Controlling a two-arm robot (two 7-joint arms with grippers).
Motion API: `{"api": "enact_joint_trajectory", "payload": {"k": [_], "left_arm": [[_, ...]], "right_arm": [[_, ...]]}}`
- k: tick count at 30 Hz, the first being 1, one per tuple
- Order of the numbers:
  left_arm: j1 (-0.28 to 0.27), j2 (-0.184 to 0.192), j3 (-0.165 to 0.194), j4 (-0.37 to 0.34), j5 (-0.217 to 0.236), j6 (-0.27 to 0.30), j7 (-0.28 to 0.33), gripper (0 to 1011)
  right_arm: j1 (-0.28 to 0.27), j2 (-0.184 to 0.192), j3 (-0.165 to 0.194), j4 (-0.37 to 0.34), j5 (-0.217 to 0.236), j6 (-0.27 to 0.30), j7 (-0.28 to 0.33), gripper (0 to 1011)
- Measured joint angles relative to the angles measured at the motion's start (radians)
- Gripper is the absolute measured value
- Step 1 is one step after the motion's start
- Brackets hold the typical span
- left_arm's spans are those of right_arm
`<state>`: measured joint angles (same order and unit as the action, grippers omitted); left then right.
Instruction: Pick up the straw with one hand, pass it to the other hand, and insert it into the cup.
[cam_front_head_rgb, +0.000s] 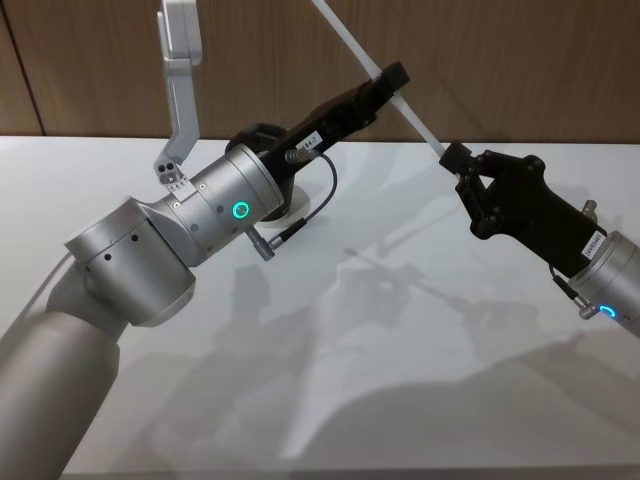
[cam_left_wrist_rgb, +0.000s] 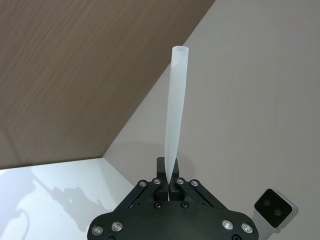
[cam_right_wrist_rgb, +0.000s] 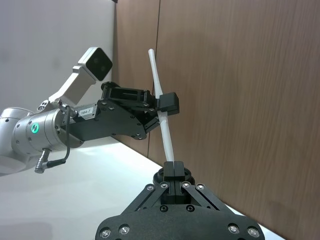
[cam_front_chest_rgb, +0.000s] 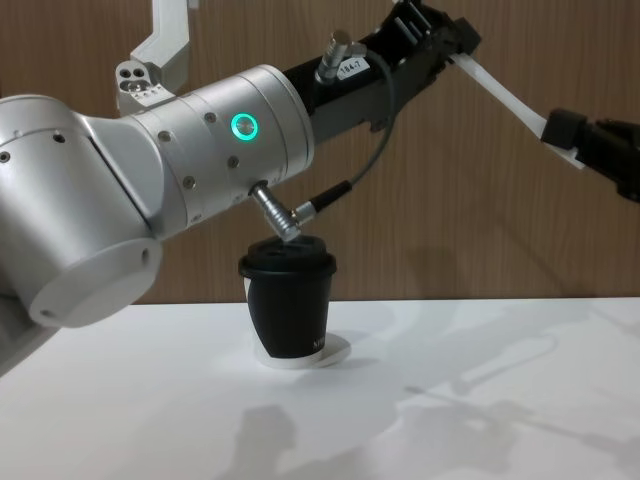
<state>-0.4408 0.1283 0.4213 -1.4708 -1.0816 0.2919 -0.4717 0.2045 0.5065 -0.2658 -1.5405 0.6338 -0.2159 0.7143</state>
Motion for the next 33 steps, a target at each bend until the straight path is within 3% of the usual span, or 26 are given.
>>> {"api": "enact_joint_trajectory", "payload": {"k": [11, 15, 33], "left_arm": [[0.0, 0.0, 0.0, 0.0, 0.0, 0.0, 0.0, 8], [0.0, 0.0, 0.0, 0.0, 0.0, 0.0, 0.0, 8], [0.0, 0.0, 0.0, 0.0, 0.0, 0.0, 0.0, 8]], "right_arm": [[0.0, 0.0, 0.0, 0.0, 0.0, 0.0, 0.0, 24], [0.0, 0.0, 0.0, 0.0, 0.0, 0.0, 0.0, 105], [0.0, 0.0, 0.0, 0.0, 0.0, 0.0, 0.0, 662]]}}
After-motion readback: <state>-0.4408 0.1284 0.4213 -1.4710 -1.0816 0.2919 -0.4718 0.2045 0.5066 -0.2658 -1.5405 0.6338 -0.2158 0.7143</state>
